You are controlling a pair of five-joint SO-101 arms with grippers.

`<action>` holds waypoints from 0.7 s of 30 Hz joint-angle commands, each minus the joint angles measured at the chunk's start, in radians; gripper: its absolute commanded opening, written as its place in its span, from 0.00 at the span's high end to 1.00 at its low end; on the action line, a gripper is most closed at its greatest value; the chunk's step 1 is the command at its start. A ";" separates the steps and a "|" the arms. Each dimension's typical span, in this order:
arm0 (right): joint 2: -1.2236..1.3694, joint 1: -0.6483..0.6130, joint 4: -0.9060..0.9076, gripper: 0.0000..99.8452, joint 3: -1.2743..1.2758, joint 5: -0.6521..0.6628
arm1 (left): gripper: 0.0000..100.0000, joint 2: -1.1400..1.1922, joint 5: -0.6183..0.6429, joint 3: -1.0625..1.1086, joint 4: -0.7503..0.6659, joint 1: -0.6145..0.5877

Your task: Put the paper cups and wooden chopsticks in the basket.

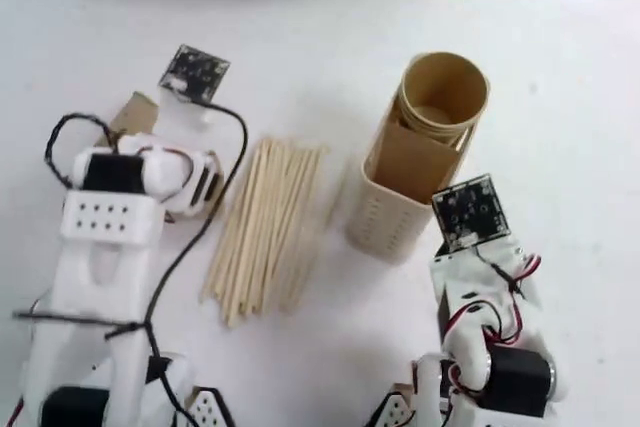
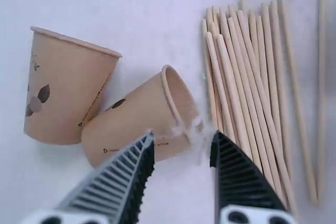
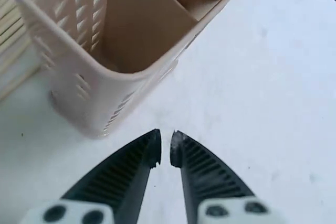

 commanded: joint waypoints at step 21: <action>-0.021 -0.002 -0.005 0.95 0.068 0.051 | 0.82 0.326 -0.140 -0.120 -0.150 -0.131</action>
